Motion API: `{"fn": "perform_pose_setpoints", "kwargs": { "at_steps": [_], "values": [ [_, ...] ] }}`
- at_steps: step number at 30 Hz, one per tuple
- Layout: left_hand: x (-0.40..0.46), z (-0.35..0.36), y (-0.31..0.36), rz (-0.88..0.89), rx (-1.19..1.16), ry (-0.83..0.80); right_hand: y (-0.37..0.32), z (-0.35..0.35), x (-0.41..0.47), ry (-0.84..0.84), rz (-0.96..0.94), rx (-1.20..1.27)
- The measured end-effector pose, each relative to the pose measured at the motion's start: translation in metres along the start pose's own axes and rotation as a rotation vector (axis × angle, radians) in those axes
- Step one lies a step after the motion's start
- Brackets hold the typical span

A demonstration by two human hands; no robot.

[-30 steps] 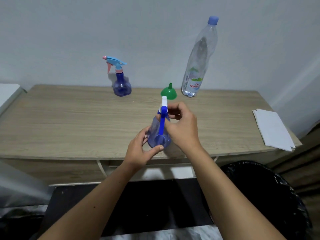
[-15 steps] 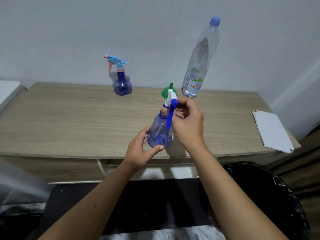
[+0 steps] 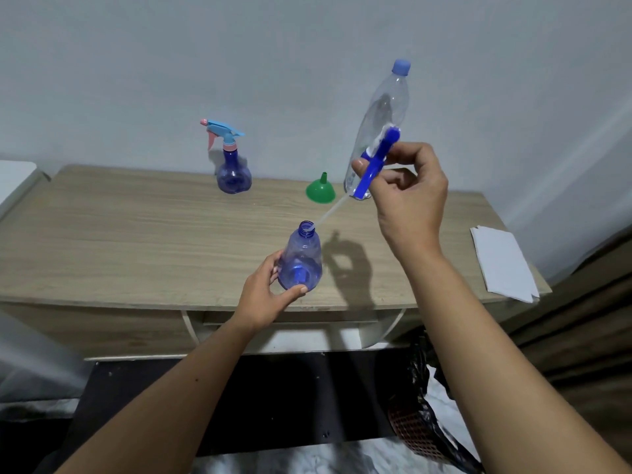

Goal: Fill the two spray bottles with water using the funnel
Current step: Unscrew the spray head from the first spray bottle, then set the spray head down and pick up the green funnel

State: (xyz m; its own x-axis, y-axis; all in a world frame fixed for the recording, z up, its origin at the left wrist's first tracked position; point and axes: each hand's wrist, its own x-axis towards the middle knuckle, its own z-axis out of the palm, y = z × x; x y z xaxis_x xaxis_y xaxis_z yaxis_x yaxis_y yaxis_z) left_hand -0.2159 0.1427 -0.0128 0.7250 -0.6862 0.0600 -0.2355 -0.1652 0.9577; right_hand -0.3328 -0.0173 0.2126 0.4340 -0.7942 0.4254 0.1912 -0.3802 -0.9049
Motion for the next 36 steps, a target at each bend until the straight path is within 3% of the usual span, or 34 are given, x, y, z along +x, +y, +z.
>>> {"fn": "perform_pose_setpoints", "kwargs": {
  "at_steps": [10,15,24,36],
  "values": [
    [-0.001,0.001,0.004,-0.067,0.012,-0.009,0.004,-0.035,0.009,0.171,0.010,0.025],
    [-0.001,0.003,0.003,-0.065,0.013,-0.002,0.047,-0.035,0.000,0.072,0.051,-0.087],
    [0.000,0.003,-0.005,-0.046,0.005,0.032,0.153,-0.025,-0.043,-0.086,0.119,-0.520],
    [0.006,0.000,-0.013,-0.013,0.006,0.043,0.215,-0.020,-0.059,-0.089,0.290,-0.641]
  ]
}}
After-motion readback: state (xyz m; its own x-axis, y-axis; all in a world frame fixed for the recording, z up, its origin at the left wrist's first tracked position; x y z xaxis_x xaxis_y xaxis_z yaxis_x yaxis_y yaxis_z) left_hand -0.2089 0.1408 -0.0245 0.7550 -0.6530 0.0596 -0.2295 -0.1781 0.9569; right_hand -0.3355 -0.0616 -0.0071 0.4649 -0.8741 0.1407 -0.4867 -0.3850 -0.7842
